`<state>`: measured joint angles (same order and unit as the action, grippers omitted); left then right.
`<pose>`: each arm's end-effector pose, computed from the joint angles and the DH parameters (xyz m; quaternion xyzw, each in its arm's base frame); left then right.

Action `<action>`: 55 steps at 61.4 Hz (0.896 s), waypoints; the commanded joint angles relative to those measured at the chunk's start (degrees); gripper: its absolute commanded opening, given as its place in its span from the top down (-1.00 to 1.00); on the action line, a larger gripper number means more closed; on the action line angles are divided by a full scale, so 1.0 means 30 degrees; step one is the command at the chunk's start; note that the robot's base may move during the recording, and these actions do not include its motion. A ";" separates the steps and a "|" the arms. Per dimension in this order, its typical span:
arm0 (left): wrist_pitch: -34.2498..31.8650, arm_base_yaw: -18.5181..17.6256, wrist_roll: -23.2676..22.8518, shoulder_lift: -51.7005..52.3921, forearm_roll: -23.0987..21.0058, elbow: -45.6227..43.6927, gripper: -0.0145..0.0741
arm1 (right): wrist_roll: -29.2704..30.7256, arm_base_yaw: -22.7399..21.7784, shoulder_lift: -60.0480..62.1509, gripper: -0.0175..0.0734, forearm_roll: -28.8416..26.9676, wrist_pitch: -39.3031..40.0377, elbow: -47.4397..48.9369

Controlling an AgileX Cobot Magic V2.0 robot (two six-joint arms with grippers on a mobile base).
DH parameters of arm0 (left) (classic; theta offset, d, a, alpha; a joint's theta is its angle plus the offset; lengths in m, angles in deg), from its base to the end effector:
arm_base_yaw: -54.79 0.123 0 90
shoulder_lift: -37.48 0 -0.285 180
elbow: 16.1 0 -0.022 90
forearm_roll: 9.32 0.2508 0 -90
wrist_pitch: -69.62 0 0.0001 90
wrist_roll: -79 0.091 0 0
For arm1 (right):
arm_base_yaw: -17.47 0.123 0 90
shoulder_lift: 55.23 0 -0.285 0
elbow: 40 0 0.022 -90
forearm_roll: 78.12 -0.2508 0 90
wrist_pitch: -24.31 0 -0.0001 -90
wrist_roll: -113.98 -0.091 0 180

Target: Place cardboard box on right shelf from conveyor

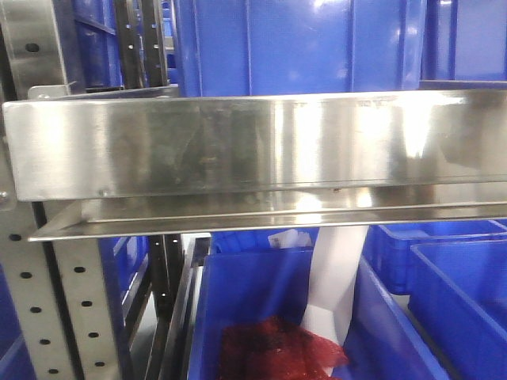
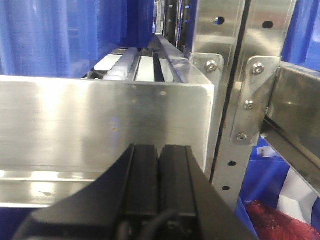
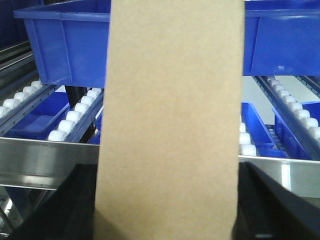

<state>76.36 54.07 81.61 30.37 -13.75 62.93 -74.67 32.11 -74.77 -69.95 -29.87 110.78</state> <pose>0.0568 -0.0015 0.1925 -0.0036 0.7245 -0.0184 0.6890 -0.0035 -0.0118 0.3803 -0.0374 0.7794 0.0557 0.6229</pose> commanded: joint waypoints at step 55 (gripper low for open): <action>-0.1655 0.0023 0.0007 0.0288 -0.0112 0.0183 0.94 | 0.0179 -0.0087 -0.1089 0.09 0.0303 0.2793 0.0568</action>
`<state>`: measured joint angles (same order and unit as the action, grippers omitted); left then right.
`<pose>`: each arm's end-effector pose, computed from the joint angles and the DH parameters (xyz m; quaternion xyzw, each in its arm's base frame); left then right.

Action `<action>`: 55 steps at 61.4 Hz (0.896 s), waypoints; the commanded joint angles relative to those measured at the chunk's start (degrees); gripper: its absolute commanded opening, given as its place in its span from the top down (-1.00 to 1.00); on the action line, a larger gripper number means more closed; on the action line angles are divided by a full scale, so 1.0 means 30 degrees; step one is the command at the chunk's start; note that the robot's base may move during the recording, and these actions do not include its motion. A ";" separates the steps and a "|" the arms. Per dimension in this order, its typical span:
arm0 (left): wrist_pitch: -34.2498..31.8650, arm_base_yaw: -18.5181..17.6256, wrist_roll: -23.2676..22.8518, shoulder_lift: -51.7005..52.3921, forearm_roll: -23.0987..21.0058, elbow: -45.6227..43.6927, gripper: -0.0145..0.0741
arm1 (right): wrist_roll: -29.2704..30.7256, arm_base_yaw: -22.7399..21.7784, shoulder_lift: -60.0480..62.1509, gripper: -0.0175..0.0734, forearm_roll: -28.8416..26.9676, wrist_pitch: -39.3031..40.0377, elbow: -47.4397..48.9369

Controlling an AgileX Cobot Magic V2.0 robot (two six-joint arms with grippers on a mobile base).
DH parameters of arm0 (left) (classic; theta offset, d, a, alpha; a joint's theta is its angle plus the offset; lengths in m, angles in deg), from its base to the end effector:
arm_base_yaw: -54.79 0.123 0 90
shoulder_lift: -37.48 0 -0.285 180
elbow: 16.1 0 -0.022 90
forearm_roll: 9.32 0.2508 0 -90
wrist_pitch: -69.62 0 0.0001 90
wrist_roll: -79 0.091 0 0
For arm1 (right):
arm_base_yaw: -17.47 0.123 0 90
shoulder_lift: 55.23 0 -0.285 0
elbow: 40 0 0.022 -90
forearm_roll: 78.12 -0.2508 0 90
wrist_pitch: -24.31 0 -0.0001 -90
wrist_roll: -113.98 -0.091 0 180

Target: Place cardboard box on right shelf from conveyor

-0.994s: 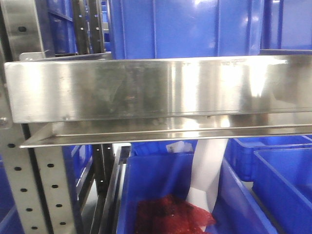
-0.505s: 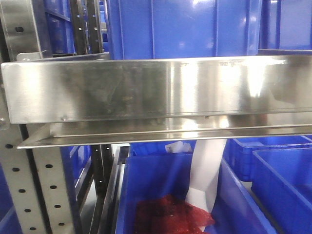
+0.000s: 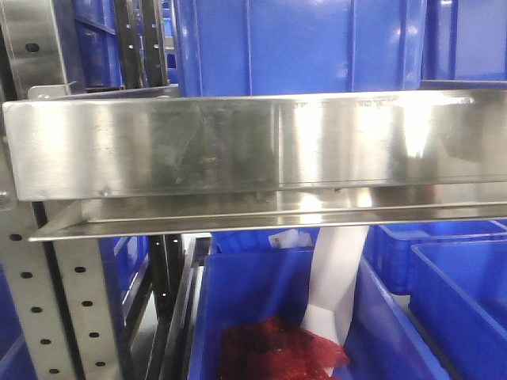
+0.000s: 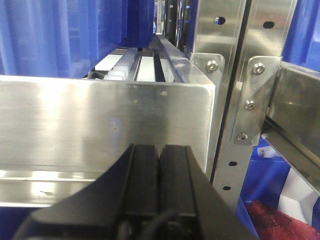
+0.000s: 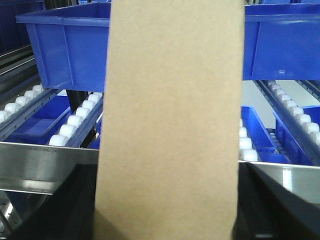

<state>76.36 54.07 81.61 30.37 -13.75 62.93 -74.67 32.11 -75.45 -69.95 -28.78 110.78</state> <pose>0.0568 -0.0015 0.1925 -0.0036 0.7245 -0.0184 0.6890 -0.0002 -0.0107 0.3820 -0.0384 0.7771 0.0562 0.6257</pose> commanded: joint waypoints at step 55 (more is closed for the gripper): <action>-0.1655 0.0023 0.0007 0.0288 -0.0112 0.0183 0.94 | 2.3455 0.1796 -1.5880 0.09 -0.0882 0.7295 0.6407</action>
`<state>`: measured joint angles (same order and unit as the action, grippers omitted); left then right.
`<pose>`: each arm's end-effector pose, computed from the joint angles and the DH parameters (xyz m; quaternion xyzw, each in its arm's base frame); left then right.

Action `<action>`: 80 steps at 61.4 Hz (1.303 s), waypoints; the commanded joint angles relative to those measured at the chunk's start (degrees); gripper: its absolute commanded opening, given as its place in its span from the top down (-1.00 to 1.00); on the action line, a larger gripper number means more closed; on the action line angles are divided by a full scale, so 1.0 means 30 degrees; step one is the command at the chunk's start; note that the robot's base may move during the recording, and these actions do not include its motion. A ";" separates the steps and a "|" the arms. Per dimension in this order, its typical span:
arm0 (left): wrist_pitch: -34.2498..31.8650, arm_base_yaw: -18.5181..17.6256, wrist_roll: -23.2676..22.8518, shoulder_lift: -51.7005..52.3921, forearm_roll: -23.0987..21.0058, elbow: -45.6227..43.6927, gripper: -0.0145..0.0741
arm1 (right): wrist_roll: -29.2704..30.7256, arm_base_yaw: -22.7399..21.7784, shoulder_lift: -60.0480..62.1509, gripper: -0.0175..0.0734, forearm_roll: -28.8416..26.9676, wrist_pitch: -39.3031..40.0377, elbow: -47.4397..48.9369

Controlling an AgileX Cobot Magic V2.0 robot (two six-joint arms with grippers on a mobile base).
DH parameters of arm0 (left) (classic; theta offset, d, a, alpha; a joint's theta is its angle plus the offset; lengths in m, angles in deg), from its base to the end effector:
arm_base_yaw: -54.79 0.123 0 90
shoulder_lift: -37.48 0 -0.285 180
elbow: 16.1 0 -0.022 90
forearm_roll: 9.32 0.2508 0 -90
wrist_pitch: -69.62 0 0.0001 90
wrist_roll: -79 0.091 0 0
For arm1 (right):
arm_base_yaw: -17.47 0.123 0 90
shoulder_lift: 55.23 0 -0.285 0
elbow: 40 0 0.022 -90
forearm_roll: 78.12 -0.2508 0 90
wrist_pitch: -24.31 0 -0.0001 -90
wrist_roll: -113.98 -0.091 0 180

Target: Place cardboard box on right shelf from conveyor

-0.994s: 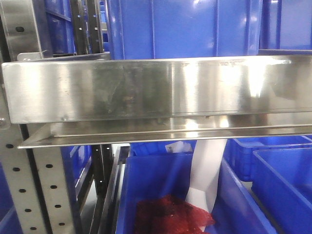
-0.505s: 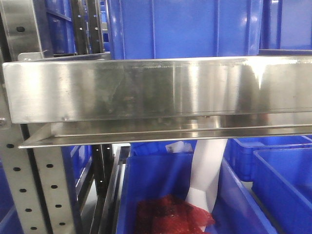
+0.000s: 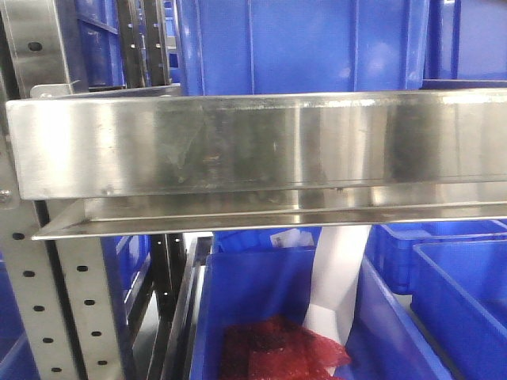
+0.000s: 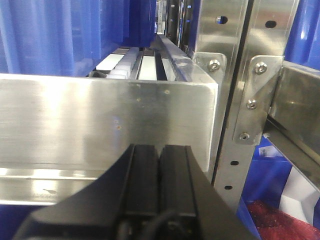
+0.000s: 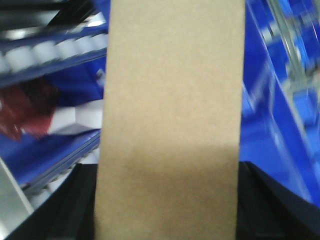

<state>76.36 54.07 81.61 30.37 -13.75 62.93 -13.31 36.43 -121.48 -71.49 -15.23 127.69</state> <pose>0.0568 -0.0015 0.1925 -0.0036 0.7245 -0.0184 0.6890 0.1978 0.0609 0.4126 -0.5169 0.6828 -0.2012 0.4755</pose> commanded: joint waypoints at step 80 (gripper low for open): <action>-0.1655 0.0023 0.0007 0.0288 -0.0112 0.0183 0.94 | 0.4936 0.0656 -0.7210 -0.77 -0.3329 0.6911 0.0768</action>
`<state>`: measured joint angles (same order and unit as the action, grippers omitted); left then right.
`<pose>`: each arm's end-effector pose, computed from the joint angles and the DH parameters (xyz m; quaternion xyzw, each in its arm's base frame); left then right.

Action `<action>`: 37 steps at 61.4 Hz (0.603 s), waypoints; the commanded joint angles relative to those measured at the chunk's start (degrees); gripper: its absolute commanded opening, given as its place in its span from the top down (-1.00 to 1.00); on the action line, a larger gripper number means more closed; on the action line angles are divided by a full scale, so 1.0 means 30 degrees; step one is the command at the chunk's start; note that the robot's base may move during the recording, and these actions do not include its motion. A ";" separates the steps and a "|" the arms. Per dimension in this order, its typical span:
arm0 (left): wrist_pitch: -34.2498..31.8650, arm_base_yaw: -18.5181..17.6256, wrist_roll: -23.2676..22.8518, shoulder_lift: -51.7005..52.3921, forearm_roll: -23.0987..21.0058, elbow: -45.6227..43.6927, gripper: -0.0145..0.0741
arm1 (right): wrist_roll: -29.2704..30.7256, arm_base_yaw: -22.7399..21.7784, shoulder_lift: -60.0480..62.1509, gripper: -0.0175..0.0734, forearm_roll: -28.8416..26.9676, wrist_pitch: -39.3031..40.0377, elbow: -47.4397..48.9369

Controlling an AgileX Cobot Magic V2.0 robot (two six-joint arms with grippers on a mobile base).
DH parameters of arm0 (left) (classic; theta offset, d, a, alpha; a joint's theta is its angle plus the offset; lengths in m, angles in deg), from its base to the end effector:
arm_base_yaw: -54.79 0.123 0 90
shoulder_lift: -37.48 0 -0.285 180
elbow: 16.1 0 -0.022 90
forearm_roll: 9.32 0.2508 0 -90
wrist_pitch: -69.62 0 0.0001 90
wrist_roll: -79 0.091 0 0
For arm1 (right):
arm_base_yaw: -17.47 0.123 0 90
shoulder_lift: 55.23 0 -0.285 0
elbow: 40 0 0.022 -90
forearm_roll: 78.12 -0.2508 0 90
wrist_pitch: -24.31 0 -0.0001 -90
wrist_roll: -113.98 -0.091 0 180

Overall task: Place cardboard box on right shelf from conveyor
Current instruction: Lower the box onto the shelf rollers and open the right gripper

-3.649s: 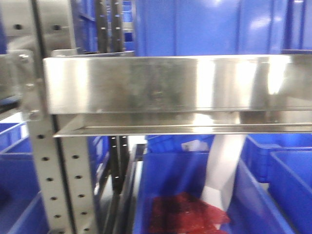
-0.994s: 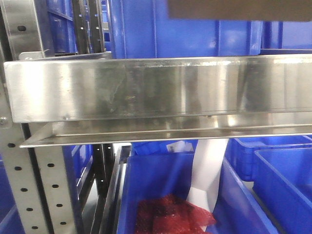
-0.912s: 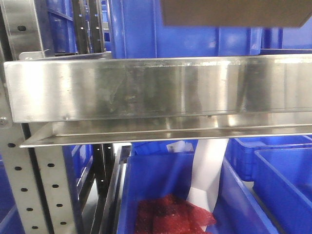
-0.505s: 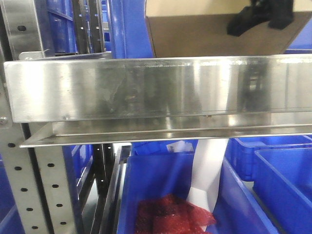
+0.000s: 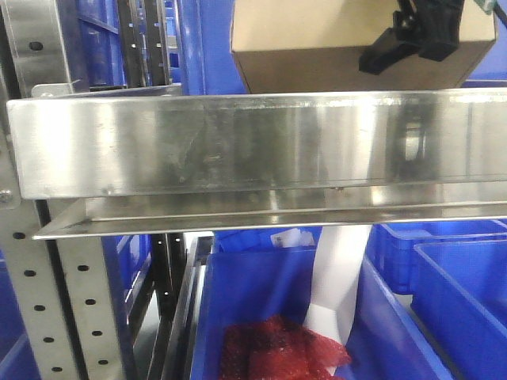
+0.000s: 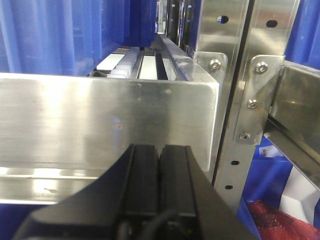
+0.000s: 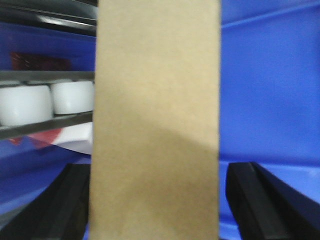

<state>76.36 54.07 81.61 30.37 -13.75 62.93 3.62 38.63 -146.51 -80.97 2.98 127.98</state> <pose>0.0568 -0.0015 0.1925 -0.0036 0.7245 -0.0184 0.6890 0.3075 0.1208 0.3199 -0.6189 0.6332 -0.1736 0.4312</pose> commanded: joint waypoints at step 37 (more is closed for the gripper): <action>-0.1655 0.0023 0.0007 0.0288 -0.0112 0.0183 0.94 | -1.0270 -0.0078 0.5893 -0.59 -0.2645 -0.0809 -0.0878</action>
<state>76.36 54.07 81.61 30.37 -13.75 62.93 -18.71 38.63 -133.46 -87.77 -5.12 125.50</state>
